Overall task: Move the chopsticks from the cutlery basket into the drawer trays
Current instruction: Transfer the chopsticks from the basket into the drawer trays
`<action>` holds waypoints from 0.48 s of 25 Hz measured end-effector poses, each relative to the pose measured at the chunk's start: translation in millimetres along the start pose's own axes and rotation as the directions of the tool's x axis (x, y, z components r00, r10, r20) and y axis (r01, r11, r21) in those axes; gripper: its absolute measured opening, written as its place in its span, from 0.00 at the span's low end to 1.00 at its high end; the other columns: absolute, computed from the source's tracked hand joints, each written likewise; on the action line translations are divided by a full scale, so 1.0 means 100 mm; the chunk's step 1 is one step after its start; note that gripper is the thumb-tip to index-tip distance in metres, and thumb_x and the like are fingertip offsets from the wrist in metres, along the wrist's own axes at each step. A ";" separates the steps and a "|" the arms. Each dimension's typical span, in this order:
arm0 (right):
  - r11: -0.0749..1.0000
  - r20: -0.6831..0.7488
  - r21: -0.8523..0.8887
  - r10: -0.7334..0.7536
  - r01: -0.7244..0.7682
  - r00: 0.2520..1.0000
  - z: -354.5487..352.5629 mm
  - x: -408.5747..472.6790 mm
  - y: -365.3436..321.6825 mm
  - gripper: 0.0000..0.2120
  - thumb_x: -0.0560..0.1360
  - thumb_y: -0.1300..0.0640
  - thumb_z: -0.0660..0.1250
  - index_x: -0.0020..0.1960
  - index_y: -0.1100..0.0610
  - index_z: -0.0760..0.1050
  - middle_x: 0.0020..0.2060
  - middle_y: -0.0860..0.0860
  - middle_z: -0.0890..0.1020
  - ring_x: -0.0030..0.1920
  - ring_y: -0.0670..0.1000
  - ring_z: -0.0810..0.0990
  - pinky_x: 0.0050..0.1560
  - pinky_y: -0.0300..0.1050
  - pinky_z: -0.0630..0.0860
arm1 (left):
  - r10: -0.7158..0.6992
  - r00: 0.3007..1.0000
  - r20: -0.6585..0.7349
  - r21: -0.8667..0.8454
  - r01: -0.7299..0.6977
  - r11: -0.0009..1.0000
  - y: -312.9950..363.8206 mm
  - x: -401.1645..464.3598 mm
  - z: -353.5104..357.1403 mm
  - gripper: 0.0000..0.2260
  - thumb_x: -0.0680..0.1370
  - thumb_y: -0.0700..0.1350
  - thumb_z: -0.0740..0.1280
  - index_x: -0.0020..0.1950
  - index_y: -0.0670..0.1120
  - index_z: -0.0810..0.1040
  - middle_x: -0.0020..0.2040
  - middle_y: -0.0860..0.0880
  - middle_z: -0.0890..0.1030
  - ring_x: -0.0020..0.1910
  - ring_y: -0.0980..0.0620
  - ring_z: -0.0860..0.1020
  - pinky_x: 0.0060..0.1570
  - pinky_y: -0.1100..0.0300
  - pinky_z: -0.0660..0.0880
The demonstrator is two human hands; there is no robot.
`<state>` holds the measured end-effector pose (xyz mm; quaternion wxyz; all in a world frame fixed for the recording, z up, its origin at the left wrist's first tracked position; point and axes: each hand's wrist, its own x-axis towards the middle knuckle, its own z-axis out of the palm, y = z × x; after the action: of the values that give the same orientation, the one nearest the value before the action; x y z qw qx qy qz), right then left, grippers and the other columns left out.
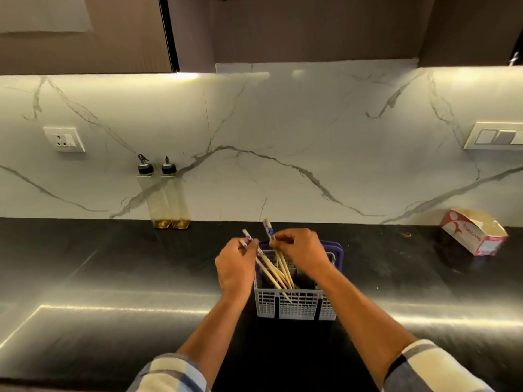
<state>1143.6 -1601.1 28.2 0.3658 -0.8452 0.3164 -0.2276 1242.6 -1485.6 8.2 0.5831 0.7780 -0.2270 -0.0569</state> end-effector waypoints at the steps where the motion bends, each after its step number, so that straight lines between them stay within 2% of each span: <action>1: 0.999 -0.015 0.035 -0.002 0.003 1.000 -0.07 0.00 -0.05 0.07 0.75 0.52 0.72 0.52 0.51 0.84 0.40 0.46 0.85 0.40 0.49 0.85 0.44 0.42 0.83 | 0.039 0.999 0.007 -0.026 -0.039 0.999 0.05 0.04 -0.07 0.06 0.77 0.49 0.70 0.45 0.47 0.81 0.35 0.52 0.83 0.33 0.57 0.83 0.37 0.58 0.82; 3: 0.992 -0.055 0.124 -0.029 0.036 0.998 -0.23 -0.03 -0.17 0.07 0.75 0.53 0.72 0.52 0.51 0.83 0.41 0.47 0.86 0.41 0.47 0.85 0.47 0.44 0.83 | 0.124 0.992 0.017 -0.058 -0.123 0.991 0.19 0.12 -0.25 0.04 0.77 0.50 0.70 0.43 0.52 0.80 0.37 0.50 0.84 0.37 0.52 0.84 0.43 0.48 0.84; 4: 0.983 -0.084 0.170 -0.050 0.064 0.995 -0.32 -0.06 -0.24 0.07 0.75 0.53 0.72 0.52 0.52 0.83 0.41 0.46 0.86 0.40 0.44 0.85 0.48 0.43 0.83 | 0.158 0.987 0.016 -0.065 -0.156 0.986 0.29 0.15 -0.36 0.04 0.77 0.49 0.71 0.42 0.54 0.79 0.38 0.50 0.85 0.39 0.51 0.85 0.44 0.46 0.83; 6: 0.955 -0.158 0.260 -0.102 0.141 0.982 -0.51 -0.15 -0.41 0.06 0.74 0.55 0.73 0.51 0.53 0.84 0.41 0.47 0.86 0.41 0.46 0.86 0.49 0.43 0.83 | 0.213 0.977 -0.007 -0.124 -0.212 0.969 0.53 0.17 -0.62 0.03 0.77 0.47 0.71 0.44 0.53 0.79 0.40 0.50 0.85 0.41 0.51 0.85 0.47 0.46 0.83; 8: 0.910 -0.209 0.354 -0.149 0.217 0.966 -0.68 -0.29 -0.58 0.04 0.74 0.57 0.73 0.49 0.54 0.84 0.42 0.51 0.87 0.44 0.55 0.86 0.50 0.49 0.83 | 0.246 0.969 0.000 -0.197 -0.241 0.950 0.79 0.14 -0.95 0.02 0.77 0.45 0.70 0.45 0.51 0.80 0.43 0.49 0.86 0.43 0.51 0.86 0.48 0.46 0.83; 10: 0.853 -0.221 0.465 -0.148 0.238 0.964 -0.81 -0.47 -0.69 0.05 0.75 0.60 0.72 0.50 0.58 0.83 0.43 0.55 0.87 0.44 0.55 0.86 0.50 0.49 0.83 | 0.281 0.957 0.074 -0.238 -0.257 0.937 0.98 0.07 -1.27 0.03 0.77 0.43 0.70 0.46 0.51 0.81 0.44 0.48 0.86 0.44 0.49 0.86 0.49 0.47 0.83; 12: 0.816 -0.169 0.549 -0.100 0.178 0.981 -0.83 -0.70 -0.70 0.05 0.75 0.61 0.72 0.50 0.61 0.83 0.43 0.57 0.87 0.44 0.55 0.87 0.49 0.47 0.83 | 0.302 0.934 0.193 -0.261 -0.248 0.933 1.03 -0.08 -1.49 0.03 0.77 0.41 0.70 0.47 0.49 0.82 0.44 0.46 0.87 0.44 0.48 0.86 0.46 0.51 0.83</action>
<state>1069.4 -1553.9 123.5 0.5587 -0.7040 0.1961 -0.3921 1258.3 -1373.4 149.8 0.6418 0.6529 -0.3919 -0.0902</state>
